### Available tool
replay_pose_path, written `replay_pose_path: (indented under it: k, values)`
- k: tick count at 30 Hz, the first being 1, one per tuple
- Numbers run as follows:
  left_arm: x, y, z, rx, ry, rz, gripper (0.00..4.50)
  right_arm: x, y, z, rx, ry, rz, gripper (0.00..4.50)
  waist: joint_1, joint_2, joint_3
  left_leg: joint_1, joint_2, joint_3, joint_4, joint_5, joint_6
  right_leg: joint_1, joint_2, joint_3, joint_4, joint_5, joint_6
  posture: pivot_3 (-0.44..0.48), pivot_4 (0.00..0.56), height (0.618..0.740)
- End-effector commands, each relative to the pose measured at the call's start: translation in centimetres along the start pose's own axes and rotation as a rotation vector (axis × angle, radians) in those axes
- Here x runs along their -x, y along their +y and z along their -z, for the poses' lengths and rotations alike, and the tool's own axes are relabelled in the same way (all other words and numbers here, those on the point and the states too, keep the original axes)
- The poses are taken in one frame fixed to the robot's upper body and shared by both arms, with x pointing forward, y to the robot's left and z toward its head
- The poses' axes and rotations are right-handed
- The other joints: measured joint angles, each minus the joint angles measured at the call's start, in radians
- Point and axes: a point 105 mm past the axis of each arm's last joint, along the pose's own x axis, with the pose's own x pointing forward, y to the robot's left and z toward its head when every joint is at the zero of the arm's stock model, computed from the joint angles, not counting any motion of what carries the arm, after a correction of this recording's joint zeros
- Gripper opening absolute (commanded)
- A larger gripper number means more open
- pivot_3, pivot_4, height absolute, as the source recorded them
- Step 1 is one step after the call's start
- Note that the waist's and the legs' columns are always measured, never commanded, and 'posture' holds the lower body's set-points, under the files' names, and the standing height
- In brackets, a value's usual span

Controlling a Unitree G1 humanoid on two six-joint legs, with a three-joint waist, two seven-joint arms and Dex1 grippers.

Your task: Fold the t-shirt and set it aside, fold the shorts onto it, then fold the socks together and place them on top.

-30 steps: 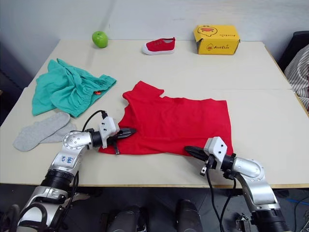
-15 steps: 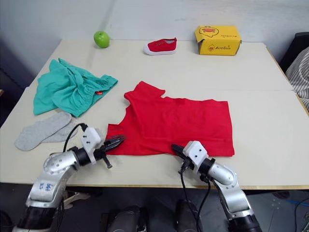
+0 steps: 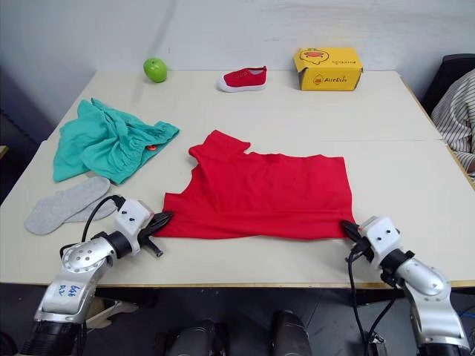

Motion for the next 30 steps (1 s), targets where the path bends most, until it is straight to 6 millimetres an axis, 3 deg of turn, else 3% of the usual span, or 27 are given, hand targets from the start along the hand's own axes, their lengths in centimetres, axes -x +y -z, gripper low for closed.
replay_pose_path:
  k: [1,3,7,10,12,15,21,22,30]
  values:
    - [1.1,1.2,0.1,-0.011,-0.026,0.055,0.05,0.6,-3.1,-0.7,-0.031,-0.021,0.064,0.00,0.000,0.000,0.000,-0.001,0.000,0.000,0.000,0.000,0.000,-0.001,0.000,0.000,0.000,0.000,0.000,0.000,0.150,0.740]
    - [1.8,1.5,-0.7,-0.020,-0.069,0.100,0.05,0.6,-3.7,-1.5,-0.036,-0.054,0.056,0.00,0.000,0.000,0.000,-0.003,0.001,0.000,0.000,0.000,-0.001,-0.004,0.000,0.000,0.002,-0.001,-0.002,0.000,0.150,0.740]
    - [3.9,4.1,-1.5,-0.056,-0.119,0.109,0.05,1.0,-3.8,-3.6,-0.021,-0.122,-0.022,0.00,0.000,0.000,0.000,-0.005,0.004,0.000,0.000,0.001,-0.003,-0.004,0.003,-0.003,0.003,-0.002,-0.003,0.000,0.150,0.740]
    - [5.8,4.5,-3.1,-0.034,-0.175,0.180,0.05,1.9,-1.9,-6.3,0.006,-0.184,-0.193,0.00,0.001,0.001,0.001,-0.006,0.004,0.000,0.000,0.000,-0.003,-0.004,0.003,-0.003,0.003,-0.002,-0.003,0.000,0.150,0.740]
    - [6.8,4.1,-3.5,-0.068,-0.152,0.241,0.43,2.8,0.2,-6.8,0.028,-0.155,-0.345,0.17,0.002,0.001,0.001,-0.006,0.004,0.000,0.000,0.000,-0.002,-0.004,0.002,-0.003,0.002,-0.002,-0.003,0.000,0.150,0.740]
    - [7.7,2.8,-3.2,-0.172,-0.089,0.340,1.21,4.0,2.3,-6.1,0.123,-0.076,-0.508,0.89,0.005,0.001,0.001,-0.005,0.003,-0.001,0.000,-0.003,-0.002,-0.003,0.001,-0.003,-0.003,-0.002,-0.003,0.000,0.150,0.740]
    - [6.4,0.1,-1.7,-0.390,-0.044,0.432,3.23,4.0,2.3,-3.3,0.341,0.031,-0.526,3.09,0.004,0.000,0.001,-0.005,0.003,0.000,0.000,-0.004,-0.002,-0.002,0.002,-0.003,-0.005,-0.001,-0.002,0.000,0.150,0.740]
    - [6.0,0.0,-1.5,-0.405,-0.041,0.424,3.24,3.8,2.2,-2.9,0.368,0.038,-0.523,3.41,0.003,0.000,0.001,-0.005,0.003,0.000,0.000,-0.004,-0.002,-0.003,0.002,-0.003,-0.005,-0.001,-0.002,0.000,0.150,0.740]
    - [3.1,0.3,0.3,-0.522,0.043,0.365,3.24,1.3,0.5,-0.7,0.547,0.105,-0.467,3.41,-0.002,-0.001,0.001,-0.003,0.004,0.001,0.000,-0.003,-0.003,-0.002,0.004,-0.003,-0.004,-0.001,-0.002,0.000,0.150,0.740]
